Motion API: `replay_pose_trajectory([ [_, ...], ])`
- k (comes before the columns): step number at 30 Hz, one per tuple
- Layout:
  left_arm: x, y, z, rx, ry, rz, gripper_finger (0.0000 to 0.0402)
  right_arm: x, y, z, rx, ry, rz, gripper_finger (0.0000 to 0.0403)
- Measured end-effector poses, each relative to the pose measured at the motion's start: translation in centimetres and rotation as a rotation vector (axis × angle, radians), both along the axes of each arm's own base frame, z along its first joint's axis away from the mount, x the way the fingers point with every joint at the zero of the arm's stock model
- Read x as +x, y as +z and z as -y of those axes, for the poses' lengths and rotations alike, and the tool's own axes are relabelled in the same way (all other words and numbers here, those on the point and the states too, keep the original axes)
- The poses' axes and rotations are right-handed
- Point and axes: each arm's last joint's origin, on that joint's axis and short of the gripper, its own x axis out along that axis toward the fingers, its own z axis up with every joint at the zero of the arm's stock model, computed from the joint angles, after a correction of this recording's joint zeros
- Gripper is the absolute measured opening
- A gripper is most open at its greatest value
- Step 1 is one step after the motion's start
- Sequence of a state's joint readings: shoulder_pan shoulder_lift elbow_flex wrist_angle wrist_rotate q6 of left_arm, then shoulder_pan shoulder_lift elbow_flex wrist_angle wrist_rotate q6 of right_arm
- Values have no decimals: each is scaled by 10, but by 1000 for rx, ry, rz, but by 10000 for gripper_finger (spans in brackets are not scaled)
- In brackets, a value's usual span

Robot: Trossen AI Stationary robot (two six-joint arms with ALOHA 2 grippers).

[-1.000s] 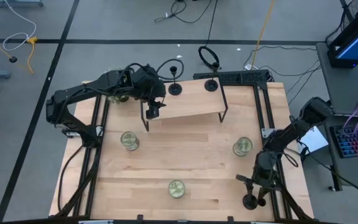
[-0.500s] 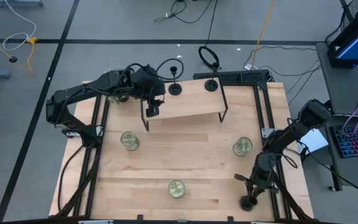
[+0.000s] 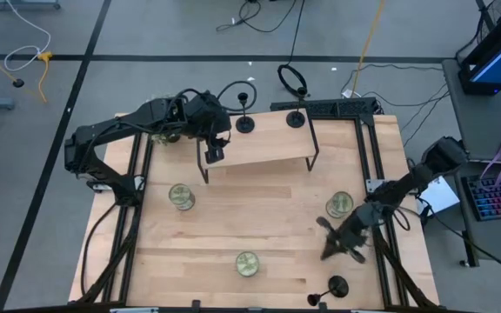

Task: Pick & Place candle stick holders
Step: Put the black candle holder on the shelf aligned with the black candle holders

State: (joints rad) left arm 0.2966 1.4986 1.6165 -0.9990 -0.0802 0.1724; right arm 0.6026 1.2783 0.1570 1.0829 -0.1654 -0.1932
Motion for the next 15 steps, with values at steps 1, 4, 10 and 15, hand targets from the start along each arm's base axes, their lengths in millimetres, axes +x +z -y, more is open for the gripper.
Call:
replay_pose_trajectory([
  [1, 0, 0, 0, 6, -9, -6, 198, 2, 0, 3, 16, -41, -27, 3],
  [4, 0, 0, 0, 21, -29, -13, 198, 3, 3, 8, 81, -34, -69, 4],
  [10, 0, 0, 0, 18, -24, -10, 198, -2, 12, 9, 145, 31, -97, 24],
  [15, 0, 0, 0, 17, -22, -7, 198, -8, 11, 12, 165, 30, -218, 70],
])
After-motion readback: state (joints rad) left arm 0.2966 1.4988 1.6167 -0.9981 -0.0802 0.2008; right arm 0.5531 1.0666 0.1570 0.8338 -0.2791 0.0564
